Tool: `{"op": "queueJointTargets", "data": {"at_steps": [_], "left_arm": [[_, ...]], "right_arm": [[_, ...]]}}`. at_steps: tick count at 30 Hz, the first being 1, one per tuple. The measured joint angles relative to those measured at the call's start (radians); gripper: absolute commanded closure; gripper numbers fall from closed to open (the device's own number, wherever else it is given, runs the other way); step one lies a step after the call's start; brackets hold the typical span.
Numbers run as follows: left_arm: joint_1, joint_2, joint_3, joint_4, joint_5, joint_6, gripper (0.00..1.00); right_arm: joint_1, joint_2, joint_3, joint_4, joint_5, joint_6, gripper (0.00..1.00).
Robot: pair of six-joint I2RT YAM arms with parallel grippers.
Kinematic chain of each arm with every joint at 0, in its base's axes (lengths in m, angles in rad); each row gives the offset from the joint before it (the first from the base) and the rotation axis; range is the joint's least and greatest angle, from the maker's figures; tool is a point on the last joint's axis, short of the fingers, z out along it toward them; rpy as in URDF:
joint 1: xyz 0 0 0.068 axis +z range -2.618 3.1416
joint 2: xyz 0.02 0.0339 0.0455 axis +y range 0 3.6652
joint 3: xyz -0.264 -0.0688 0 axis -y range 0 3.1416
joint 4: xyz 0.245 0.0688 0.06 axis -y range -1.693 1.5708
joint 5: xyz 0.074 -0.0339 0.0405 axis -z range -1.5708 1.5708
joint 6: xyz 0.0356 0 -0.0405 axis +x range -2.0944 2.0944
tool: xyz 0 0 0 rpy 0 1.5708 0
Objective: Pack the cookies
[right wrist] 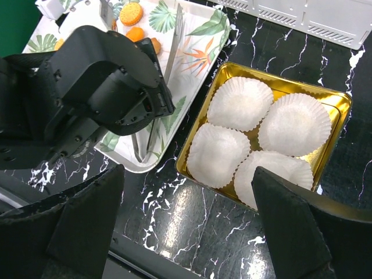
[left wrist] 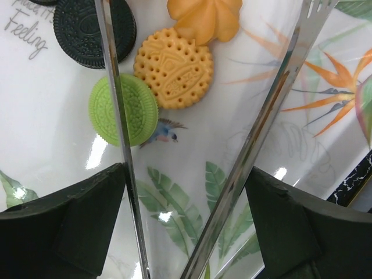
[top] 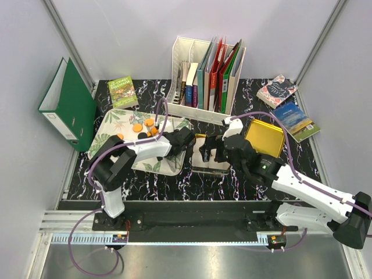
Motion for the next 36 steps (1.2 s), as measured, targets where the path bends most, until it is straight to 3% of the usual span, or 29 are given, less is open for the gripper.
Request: {"op": "queueJointTargets", "data": {"at_steps": [12, 23, 36], "left_arm": [[-0.003, -0.048, -0.071, 0.052, -0.01, 0.021, 0.4], [-0.031, -0.122, -0.151, 0.085, -0.006, 0.01, 0.42], [-0.106, -0.368, -0.174, -0.05, 0.022, 0.088, 0.43]], "right_arm": [[0.0, 0.027, 0.0, 0.006, 0.0, 0.0, 0.0], [0.0, 0.024, -0.02, 0.01, 0.0, 0.018, 0.0], [0.0, 0.023, -0.028, 0.011, 0.004, 0.042, 0.0]]}}
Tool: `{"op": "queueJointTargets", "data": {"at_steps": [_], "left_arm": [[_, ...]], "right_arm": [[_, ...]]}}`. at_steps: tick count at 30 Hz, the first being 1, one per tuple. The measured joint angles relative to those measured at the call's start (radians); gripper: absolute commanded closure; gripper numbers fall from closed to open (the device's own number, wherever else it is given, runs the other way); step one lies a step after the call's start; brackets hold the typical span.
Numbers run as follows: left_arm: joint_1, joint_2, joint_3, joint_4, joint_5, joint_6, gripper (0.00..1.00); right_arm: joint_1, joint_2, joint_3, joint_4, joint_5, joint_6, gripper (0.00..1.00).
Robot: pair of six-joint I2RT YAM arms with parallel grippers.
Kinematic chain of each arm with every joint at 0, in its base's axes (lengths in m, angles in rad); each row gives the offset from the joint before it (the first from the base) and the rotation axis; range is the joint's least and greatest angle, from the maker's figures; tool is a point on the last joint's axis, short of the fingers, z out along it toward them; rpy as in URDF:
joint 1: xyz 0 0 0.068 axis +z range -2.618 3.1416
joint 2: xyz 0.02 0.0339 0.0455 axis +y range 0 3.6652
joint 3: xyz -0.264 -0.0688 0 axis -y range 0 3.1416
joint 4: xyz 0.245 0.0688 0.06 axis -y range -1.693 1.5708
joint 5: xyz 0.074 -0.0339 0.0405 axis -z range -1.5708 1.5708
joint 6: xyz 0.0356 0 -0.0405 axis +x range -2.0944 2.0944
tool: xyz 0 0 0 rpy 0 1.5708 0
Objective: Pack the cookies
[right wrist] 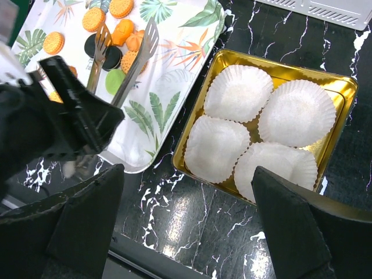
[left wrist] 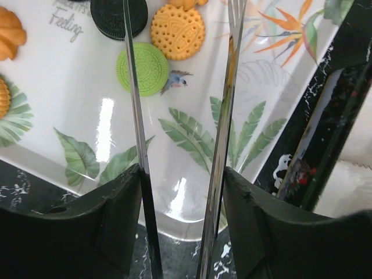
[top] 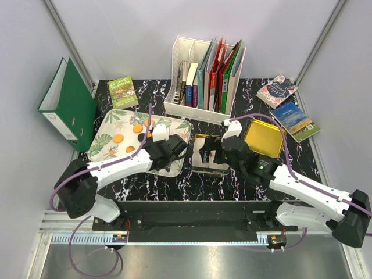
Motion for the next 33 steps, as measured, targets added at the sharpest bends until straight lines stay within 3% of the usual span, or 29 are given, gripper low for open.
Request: {"op": "queueJointTargets", "data": {"at_steps": [14, 25, 33], "left_arm": [[-0.017, -0.319, -0.034, -0.075, 0.011, 0.206, 0.44], [0.021, -0.518, -0.093, -0.091, 0.01, 0.352, 0.63], [0.071, -0.537, -0.086, -0.151, 0.083, 0.392, 0.45]], "right_arm": [[0.0, -0.021, -0.035, 0.005, 0.002, 0.015, 0.0], [0.0, -0.041, -0.077, 0.013, 0.001, 0.028, 0.0], [0.0, -0.063, -0.092, 0.013, 0.001, 0.031, 0.0]]}}
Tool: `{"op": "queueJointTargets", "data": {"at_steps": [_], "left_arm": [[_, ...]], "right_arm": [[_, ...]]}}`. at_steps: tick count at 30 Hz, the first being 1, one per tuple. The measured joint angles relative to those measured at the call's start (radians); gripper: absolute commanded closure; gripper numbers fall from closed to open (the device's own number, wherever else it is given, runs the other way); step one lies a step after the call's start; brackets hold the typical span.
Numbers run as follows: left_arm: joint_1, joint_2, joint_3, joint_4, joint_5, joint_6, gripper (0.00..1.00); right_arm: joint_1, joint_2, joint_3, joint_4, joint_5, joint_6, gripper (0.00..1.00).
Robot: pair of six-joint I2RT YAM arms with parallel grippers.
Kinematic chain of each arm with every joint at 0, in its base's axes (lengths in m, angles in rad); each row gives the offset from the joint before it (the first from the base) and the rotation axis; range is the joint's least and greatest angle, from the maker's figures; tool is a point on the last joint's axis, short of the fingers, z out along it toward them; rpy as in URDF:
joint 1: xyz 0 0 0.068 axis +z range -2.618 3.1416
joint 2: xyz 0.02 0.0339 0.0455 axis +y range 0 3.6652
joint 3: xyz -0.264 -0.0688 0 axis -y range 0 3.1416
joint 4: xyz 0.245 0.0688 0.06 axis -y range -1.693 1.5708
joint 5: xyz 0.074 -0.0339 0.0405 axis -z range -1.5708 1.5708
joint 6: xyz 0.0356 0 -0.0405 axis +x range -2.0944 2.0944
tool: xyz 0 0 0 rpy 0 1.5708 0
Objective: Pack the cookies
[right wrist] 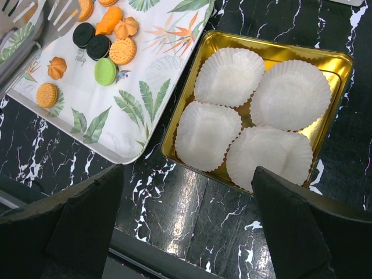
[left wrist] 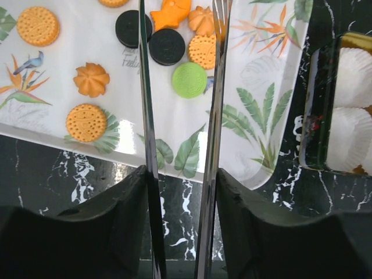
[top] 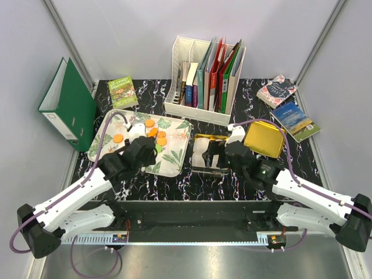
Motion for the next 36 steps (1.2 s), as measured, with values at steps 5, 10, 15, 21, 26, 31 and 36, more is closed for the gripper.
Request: {"op": "queueJointTargets", "data": {"at_steps": [5, 10, 15, 21, 26, 31, 36], "left_arm": [[0.064, 0.01, 0.01, -0.039, 0.035, 0.002, 0.46], [0.135, 0.01, 0.006, -0.048, 0.104, -0.002, 0.51], [0.139, 0.017, -0.021, -0.026, 0.172, -0.011, 0.51], [0.138, 0.026, -0.064, 0.002, 0.249, -0.022, 0.51], [0.124, 0.026, -0.094, 0.019, 0.273, -0.033, 0.51], [0.102, 0.026, -0.111, 0.028, 0.278, -0.046, 0.51], [0.085, 0.026, -0.123, 0.035, 0.279, -0.057, 0.51]], "right_arm": [[0.0, 0.0, 0.0, 0.0, 0.0, 0.0, 0.0], [0.0, 0.0, 0.0, 0.0, 0.0, 0.0, 0.0], [0.0, 0.0, -0.001, 0.0, 0.0, 0.0, 0.0], [0.0, 0.006, -0.002, 0.0, 0.0, 0.003, 0.0], [0.0, 0.015, -0.002, 0.001, 0.0, 0.007, 0.0], [0.0, 0.02, -0.002, 0.002, 0.0, 0.008, 0.0], [0.0, 0.02, -0.002, 0.002, 0.0, 0.011, 0.0]]}}
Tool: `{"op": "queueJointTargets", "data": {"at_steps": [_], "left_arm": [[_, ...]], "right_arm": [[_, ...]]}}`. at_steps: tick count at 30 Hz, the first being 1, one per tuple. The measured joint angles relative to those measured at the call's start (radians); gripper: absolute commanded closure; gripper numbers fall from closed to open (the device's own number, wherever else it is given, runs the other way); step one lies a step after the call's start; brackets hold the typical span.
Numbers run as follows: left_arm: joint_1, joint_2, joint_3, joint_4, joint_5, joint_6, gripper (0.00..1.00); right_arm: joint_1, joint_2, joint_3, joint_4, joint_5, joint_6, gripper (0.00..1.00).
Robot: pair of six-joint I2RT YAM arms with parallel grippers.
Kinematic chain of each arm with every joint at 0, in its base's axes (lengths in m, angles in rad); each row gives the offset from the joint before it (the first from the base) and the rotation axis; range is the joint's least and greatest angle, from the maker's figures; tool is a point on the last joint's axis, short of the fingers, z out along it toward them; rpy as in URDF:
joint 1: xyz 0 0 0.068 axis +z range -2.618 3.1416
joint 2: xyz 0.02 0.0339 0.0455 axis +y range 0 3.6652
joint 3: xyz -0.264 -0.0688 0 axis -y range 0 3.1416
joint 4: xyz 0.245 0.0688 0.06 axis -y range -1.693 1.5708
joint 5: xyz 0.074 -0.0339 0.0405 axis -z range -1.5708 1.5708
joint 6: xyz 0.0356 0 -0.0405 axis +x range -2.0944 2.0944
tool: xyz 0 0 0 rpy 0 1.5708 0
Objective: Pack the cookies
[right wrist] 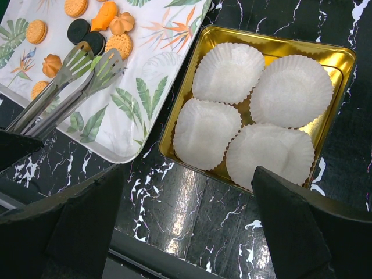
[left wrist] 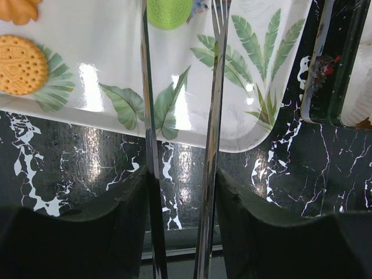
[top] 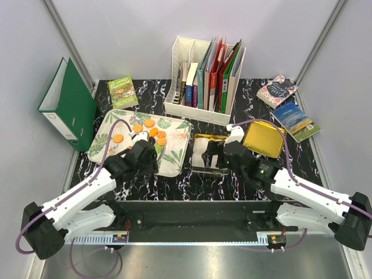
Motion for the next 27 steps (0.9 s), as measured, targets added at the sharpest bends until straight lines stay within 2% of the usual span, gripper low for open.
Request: {"op": "queueJointTargets", "data": {"at_steps": [17, 20, 27], "left_arm": [[-0.006, -0.035, -0.058, -0.009, -0.001, -0.02, 0.51], [-0.006, -0.035, -0.063, -0.009, -0.001, -0.026, 0.53], [-0.006, -0.035, -0.063, -0.01, -0.002, -0.03, 0.66]], "right_arm": [[0.0, 0.014, 0.0, 0.002, 0.0, 0.002, 0.0], [0.0, 0.014, 0.0, 0.003, 0.0, 0.002, 0.0], [0.0, 0.014, 0.0, 0.004, 0.0, 0.002, 0.0]]}}
